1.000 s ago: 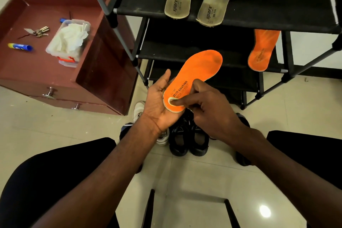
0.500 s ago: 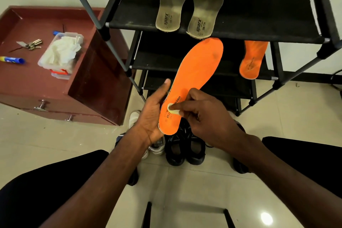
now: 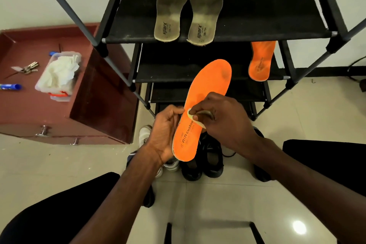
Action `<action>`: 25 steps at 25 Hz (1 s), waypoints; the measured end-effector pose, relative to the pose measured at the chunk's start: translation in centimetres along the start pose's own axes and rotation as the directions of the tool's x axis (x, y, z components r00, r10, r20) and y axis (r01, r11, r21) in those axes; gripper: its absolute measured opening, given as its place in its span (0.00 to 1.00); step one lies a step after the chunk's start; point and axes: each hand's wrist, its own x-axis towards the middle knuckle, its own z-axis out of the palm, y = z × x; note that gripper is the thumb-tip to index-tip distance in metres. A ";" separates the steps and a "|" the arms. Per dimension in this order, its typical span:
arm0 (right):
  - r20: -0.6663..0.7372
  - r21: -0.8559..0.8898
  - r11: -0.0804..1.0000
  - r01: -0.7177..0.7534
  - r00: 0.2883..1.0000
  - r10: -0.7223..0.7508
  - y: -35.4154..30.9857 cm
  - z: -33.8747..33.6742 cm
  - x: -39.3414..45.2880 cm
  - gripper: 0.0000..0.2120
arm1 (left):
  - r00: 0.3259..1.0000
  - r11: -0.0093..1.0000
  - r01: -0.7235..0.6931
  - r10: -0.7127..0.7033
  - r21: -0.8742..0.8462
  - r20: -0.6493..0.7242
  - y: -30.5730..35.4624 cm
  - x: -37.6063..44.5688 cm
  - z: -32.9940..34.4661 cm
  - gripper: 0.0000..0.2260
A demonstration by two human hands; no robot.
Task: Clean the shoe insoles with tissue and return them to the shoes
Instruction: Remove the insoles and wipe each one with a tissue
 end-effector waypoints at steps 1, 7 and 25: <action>0.010 0.037 0.999 0.000 1.000 0.000 -0.1 0.1 0.1 0.08 | 1.000 1.000 -0.004 0.004 0.001 0.002 0.1 0.0 0.0 0.21; 0.195 -0.075 0.973 0.217 0.960 -0.199 -1.7 1.5 -1.9 0.06 | 0.996 0.993 0.089 -0.090 -0.076 -0.002 -0.4 0.4 0.0 0.26; 0.057 -0.178 0.963 0.201 0.979 -0.194 -1.6 1.3 -1.8 0.05 | 0.994 0.985 0.098 -0.092 -0.143 0.052 -0.4 -0.9 0.9 0.26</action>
